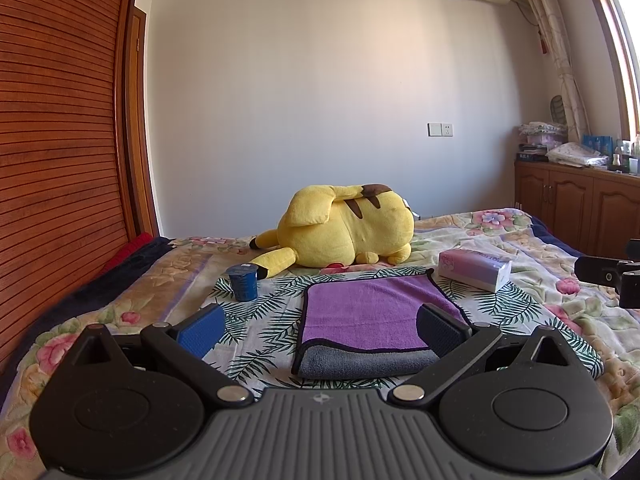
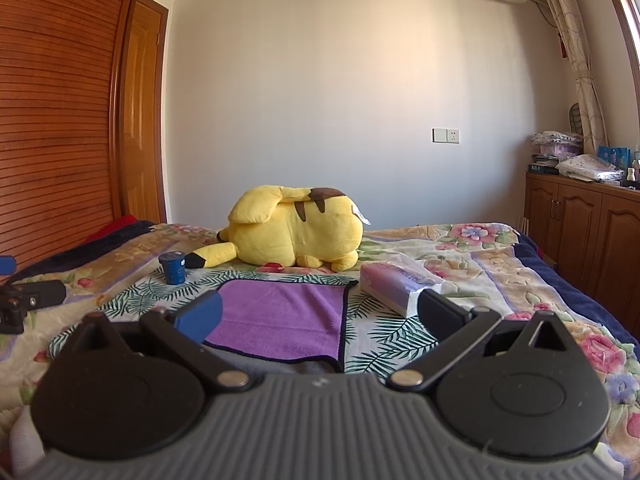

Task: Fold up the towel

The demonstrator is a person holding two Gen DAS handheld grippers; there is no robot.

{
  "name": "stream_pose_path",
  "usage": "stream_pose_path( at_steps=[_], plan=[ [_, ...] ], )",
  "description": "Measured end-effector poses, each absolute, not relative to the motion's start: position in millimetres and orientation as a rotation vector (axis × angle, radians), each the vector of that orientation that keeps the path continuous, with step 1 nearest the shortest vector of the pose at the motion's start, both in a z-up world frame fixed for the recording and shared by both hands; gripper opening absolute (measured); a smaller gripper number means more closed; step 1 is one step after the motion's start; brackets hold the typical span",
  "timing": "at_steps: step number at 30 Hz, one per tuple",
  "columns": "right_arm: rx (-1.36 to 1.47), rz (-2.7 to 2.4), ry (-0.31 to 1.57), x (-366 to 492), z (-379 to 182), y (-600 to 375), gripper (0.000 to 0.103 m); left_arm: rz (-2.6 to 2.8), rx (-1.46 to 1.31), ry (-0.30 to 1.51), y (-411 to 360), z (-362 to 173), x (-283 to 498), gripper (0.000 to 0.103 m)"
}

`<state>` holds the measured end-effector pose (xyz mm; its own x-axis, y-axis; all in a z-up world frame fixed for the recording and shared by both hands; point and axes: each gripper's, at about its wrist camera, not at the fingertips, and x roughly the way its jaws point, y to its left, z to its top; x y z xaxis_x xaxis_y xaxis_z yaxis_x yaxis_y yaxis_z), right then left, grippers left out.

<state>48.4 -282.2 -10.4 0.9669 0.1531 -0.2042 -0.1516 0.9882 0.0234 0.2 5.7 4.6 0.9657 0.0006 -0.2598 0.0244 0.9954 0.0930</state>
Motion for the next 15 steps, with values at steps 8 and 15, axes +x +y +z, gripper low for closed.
stream_pose_path(
  at_steps=[8, 15],
  plan=[
    [0.007, 0.154, 0.207, 48.5, -10.6, -282.2, 0.103, -0.012, 0.096, 0.262, 5.5, 4.2, 0.1, 0.087],
    [0.006, 0.154, 0.208, 48.2, -9.8, -282.3, 0.103, -0.012, 0.097, 0.262, 6.4, 4.0, 2.2, 0.087]
  ],
)
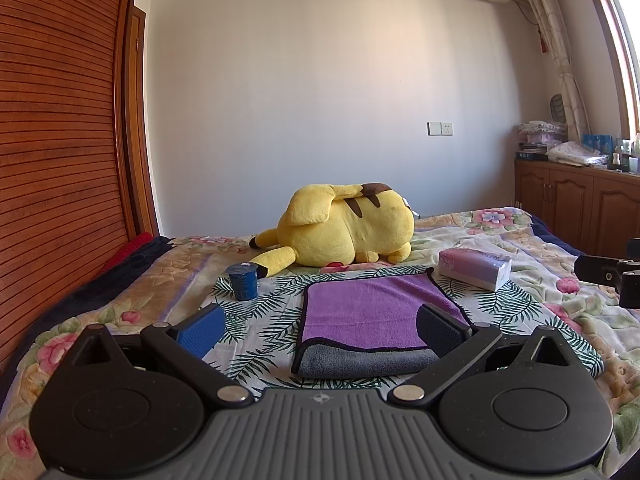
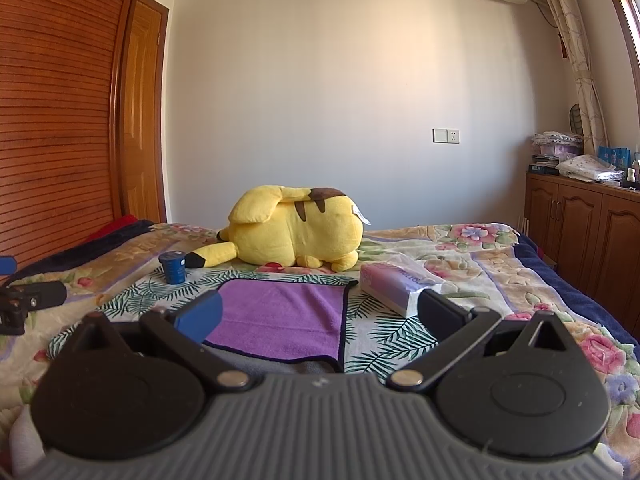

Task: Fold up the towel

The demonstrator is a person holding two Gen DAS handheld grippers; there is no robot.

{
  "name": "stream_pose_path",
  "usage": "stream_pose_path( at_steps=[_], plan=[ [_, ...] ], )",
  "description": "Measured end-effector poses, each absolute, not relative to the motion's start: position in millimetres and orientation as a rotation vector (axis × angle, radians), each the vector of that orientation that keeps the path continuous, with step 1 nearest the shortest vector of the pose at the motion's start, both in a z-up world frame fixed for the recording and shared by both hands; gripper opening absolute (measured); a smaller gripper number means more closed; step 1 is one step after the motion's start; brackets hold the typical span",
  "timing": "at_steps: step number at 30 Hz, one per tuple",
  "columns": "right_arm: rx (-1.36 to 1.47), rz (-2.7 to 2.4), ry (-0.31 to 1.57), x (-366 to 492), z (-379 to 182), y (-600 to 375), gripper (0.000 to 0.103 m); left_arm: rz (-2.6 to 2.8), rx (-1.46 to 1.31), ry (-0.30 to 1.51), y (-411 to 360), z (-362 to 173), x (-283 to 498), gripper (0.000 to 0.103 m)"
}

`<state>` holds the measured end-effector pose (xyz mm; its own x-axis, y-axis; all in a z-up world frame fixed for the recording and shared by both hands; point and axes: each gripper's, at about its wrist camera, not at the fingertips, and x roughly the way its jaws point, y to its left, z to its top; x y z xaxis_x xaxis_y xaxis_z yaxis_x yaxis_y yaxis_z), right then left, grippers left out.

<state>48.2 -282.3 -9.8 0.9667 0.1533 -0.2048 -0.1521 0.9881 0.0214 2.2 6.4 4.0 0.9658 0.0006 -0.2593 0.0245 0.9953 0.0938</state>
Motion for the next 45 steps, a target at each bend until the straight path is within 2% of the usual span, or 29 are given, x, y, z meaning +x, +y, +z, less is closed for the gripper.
stream_pose_path(
  at_steps=[29, 45],
  plan=[
    [0.004, 0.155, 0.208, 47.7, -9.7, -281.6, 0.103, -0.013, 0.109, 0.275, 4.3, -3.2, 1.6, 0.087],
    [0.005, 0.169, 0.247, 64.9, -11.7, -280.8, 0.103, -0.019, 0.145, 0.362, -9.9, -12.4, 16.8, 0.087]
  ],
)
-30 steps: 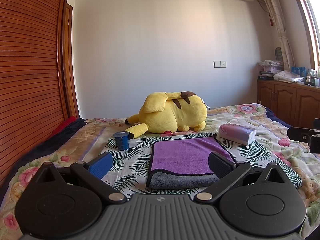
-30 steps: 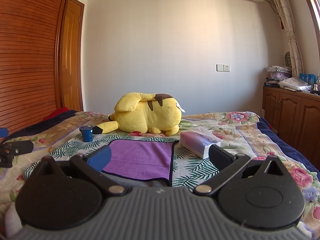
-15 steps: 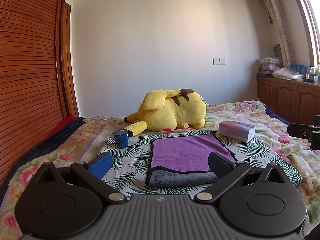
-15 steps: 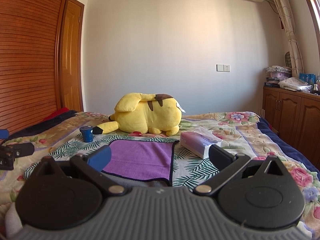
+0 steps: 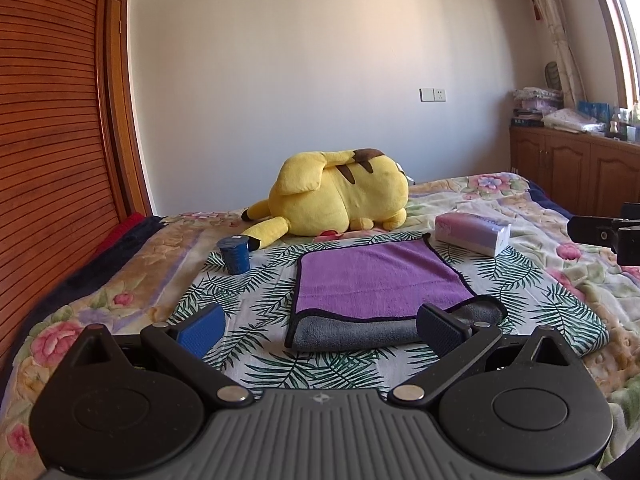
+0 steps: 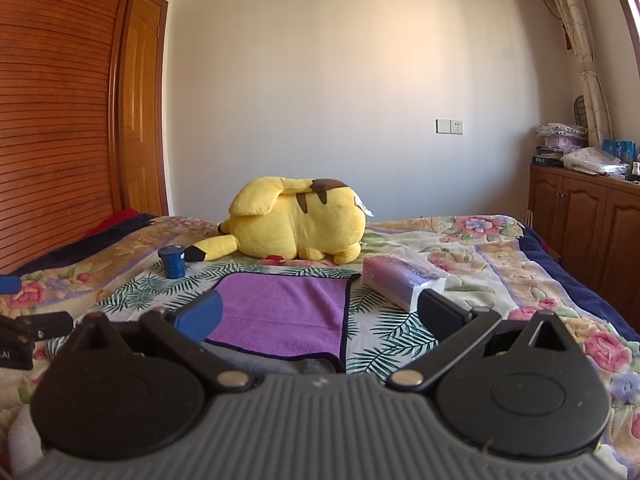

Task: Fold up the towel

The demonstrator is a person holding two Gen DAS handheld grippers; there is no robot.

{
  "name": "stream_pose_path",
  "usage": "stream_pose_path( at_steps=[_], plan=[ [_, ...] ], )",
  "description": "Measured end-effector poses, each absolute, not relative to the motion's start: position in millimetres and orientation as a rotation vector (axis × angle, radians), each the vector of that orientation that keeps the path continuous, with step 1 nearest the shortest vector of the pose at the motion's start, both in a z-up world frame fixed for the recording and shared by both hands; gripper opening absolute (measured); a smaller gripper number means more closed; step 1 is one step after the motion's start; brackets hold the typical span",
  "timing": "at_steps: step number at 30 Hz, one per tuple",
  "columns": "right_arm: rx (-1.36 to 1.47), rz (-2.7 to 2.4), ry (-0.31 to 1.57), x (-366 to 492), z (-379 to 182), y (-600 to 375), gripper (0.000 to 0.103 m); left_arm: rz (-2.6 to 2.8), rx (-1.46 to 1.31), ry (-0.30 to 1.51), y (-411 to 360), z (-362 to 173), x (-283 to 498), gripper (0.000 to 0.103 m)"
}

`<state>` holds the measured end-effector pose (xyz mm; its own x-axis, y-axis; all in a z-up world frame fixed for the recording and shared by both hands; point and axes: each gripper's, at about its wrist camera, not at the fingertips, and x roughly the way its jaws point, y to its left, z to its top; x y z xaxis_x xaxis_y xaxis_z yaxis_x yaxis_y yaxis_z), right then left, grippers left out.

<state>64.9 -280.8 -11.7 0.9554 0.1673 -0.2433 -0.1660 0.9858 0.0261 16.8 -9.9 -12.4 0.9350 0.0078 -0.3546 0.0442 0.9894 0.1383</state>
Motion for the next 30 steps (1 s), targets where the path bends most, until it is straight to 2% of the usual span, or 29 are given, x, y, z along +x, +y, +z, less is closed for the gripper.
stream_pose_path(
  at_steps=[12, 13, 15, 19, 21, 30],
  plan=[
    [-0.023, 0.206, 0.311, 91.2, -18.4, -280.2, 0.102, -0.033, 0.171, 0.427, -11.1, -20.6, 45.5, 0.087],
    [-0.028, 0.216, 0.317, 93.2, -19.1, -279.5, 0.1, -0.033, 0.175, 0.436, -11.0, -21.5, 47.6, 0.087],
    [-0.036, 0.231, 0.334, 98.2, -21.1, -278.7, 0.088, -0.038, 0.176, 0.45, -10.5, -22.8, 51.5, 0.087],
    [-0.047, 0.238, 0.365, 107.8, -27.1, -277.0, 0.085, -0.051, 0.183, 0.472, -10.3, -25.2, 59.0, 0.087],
    [-0.049, 0.241, 0.385, 113.4, -29.4, -277.1, 0.079, -0.063, 0.18, 0.474, -10.2, -25.9, 62.6, 0.086],
    [-0.068, 0.261, 0.459, 134.1, -41.0, -273.2, 0.066, -0.096, 0.167, 0.492, -8.4, -28.4, 80.5, 0.079]
  ],
)
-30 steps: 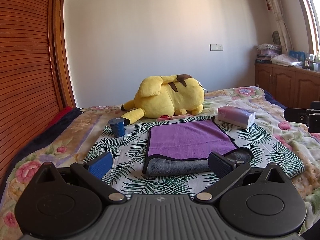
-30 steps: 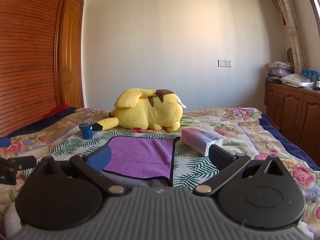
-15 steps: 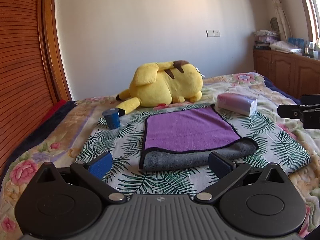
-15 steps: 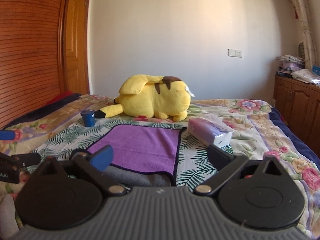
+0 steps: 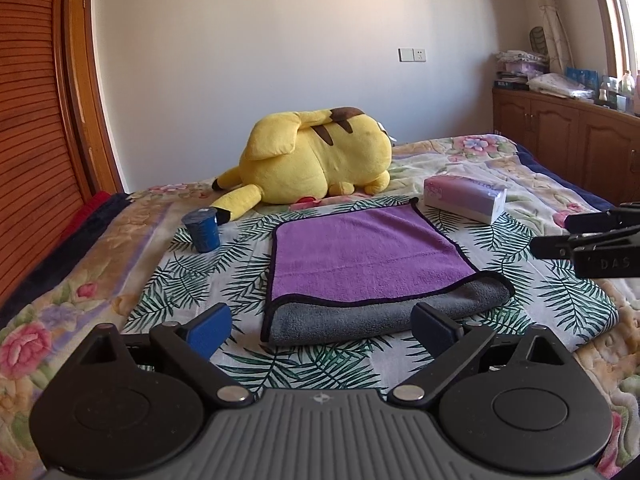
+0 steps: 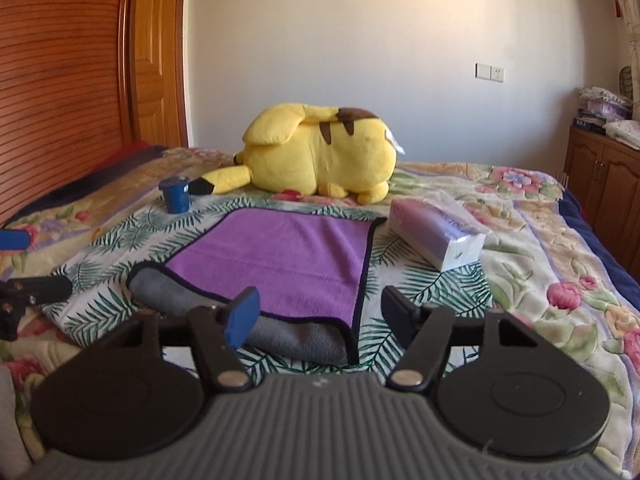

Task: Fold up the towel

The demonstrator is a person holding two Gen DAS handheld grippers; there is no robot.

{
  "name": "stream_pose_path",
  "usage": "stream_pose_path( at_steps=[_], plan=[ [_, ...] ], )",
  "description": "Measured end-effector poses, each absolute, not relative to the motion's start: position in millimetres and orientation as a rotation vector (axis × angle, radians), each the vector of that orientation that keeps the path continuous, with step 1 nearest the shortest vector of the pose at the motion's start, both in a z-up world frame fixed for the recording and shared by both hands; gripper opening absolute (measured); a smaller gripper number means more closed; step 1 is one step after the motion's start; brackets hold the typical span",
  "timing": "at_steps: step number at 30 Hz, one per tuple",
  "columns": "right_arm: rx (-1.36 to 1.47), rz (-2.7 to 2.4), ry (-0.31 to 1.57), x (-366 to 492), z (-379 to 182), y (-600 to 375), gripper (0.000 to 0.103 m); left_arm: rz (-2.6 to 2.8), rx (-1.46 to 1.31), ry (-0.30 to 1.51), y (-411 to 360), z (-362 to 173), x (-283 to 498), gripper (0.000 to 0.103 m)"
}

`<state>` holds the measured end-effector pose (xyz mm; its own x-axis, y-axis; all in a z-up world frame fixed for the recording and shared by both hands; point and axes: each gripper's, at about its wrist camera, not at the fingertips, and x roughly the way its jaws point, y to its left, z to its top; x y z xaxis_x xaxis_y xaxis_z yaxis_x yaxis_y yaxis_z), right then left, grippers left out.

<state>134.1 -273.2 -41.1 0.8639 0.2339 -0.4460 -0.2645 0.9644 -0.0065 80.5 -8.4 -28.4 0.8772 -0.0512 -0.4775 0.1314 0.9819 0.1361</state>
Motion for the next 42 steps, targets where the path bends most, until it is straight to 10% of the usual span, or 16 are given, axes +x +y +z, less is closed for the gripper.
stream_pose_path(
  at_steps=[42],
  plan=[
    [-0.095, 0.33, 0.67, 208.3, -83.7, -262.8, 0.049, -0.166, 0.128, 0.633, 32.5, -69.3, 185.7, 0.044]
  ],
)
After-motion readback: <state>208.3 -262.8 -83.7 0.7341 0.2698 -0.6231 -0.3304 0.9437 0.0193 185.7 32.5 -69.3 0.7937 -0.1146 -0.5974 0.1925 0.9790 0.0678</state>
